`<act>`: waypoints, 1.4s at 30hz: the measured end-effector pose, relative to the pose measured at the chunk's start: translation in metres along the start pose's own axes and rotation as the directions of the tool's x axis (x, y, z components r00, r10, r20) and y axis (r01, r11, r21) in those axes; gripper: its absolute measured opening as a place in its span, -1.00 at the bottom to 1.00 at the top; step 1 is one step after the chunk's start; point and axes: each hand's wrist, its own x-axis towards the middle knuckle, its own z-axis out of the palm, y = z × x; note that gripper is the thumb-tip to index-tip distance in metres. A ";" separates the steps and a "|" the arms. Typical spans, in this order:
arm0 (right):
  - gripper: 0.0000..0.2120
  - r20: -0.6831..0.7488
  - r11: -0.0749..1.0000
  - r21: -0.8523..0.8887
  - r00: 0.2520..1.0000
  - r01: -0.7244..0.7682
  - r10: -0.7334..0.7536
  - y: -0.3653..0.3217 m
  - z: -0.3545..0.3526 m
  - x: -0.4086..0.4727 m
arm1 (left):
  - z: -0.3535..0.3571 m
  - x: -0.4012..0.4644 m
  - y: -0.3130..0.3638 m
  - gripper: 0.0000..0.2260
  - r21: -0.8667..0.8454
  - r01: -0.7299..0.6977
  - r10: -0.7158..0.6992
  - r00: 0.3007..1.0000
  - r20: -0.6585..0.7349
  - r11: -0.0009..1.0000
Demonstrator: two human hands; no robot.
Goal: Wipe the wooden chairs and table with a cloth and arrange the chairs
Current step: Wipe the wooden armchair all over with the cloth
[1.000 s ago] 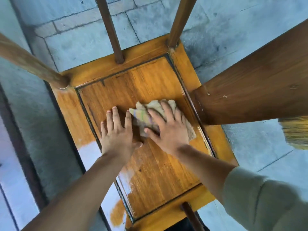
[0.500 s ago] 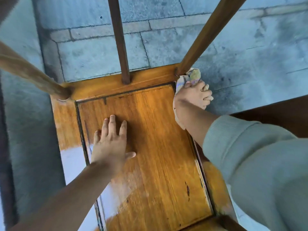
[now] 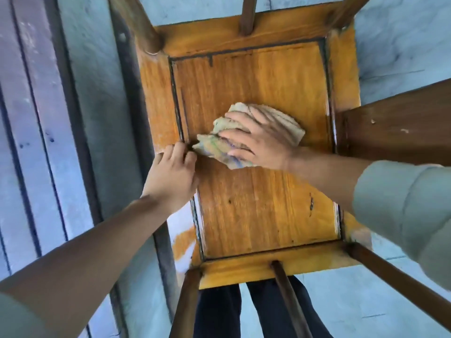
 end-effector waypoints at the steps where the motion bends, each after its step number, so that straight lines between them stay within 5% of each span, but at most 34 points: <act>1: -0.54 -0.036 0.993 0.010 0.992 -0.117 0.117 0.008 -0.003 0.013 | 0.002 -0.004 -0.003 -0.74 0.021 -0.019 0.019 1.000 0.015 1.000; 4: -0.52 -0.164 0.823 0.157 0.807 -0.547 0.567 0.006 -0.009 0.054 | 0.010 -0.015 -0.007 -0.65 0.024 -0.040 0.040 0.999 0.005 0.999; 6: -0.53 -0.155 0.767 0.185 0.752 -0.615 0.640 -0.025 -0.004 0.062 | 0.018 -0.024 -0.009 -0.60 -0.011 -0.032 0.032 0.999 0.000 0.999; 12: -0.60 0.049 0.981 0.114 0.987 -0.156 0.152 -0.142 0.044 -0.079 | 0.032 -0.083 -0.004 -0.76 -0.106 -0.051 0.044 0.997 -0.067 0.993; 17: -0.48 0.237 0.967 -0.024 0.941 0.253 -0.240 -0.128 0.036 -0.091 | 0.041 -0.105 -0.014 -0.82 -0.202 0.131 -0.097 0.981 0.168 0.970; 19: -0.49 0.169 0.994 0.009 0.979 0.111 -0.111 -0.116 0.020 -0.047 | 0.042 -0.107 -0.020 -0.82 -0.293 0.198 -0.165 0.977 0.134 0.935; 21: -0.51 0.046 0.976 0.064 0.977 -0.209 0.206 -0.104 0.007 0.010 | 0.044 -0.097 -0.025 -0.82 -0.427 0.270 -0.253 0.963 0.097 0.863; 24: -0.53 -0.097 0.792 0.174 0.790 -0.586 0.606 -0.106 -0.001 0.092 | 0.046 -0.078 -0.034 -0.82 -0.651 0.433 -0.459 0.877 0.143 0.624; 26: -0.53 -0.137 0.757 0.174 0.745 -0.630 0.652 -0.119 0.007 0.115 | 0.050 -0.070 -0.044 -0.80 -0.741 0.559 -0.616 0.746 0.253 0.372; 28: -0.54 -0.161 0.833 0.145 0.818 -0.535 0.553 -0.135 0.016 0.104 | 0.052 -0.071 -0.052 -0.84 -0.765 0.611 -0.663 0.661 0.352 0.203; 31: -0.55 -0.068 0.990 0.093 0.991 -0.109 0.116 -0.144 0.022 0.065 | 0.057 -0.087 -0.059 -0.87 -0.759 0.617 -0.667 0.657 0.351 0.208; 34: -0.54 0.110 0.978 0.061 0.973 0.198 -0.204 -0.128 0.015 0.058 | 0.068 -0.107 -0.065 -0.80 -0.668 0.714 -0.614 0.627 0.479 0.209; 37: -0.58 -0.080 0.990 0.080 0.989 -0.118 0.124 -0.108 0.003 0.115 | 0.084 -0.113 -0.074 -0.78 -0.650 0.742 -0.559 0.613 0.558 0.164; 39: -0.57 -0.158 0.890 0.143 0.878 -0.433 0.452 -0.111 0.001 0.145 | 0.090 -0.116 -0.069 -0.78 -0.655 0.738 -0.523 0.627 0.577 0.161; 40: -0.56 -0.160 0.860 0.141 0.846 -0.490 0.508 -0.121 0.004 0.150 | 0.094 -0.120 -0.065 -0.79 -0.658 0.739 -0.507 0.627 0.592 0.146; 42: -0.57 -0.092 0.900 0.109 0.898 -0.421 0.431 -0.153 0.018 0.130 | 0.102 -0.139 -0.055 -0.79 -0.650 0.755 -0.481 0.603 0.636 0.086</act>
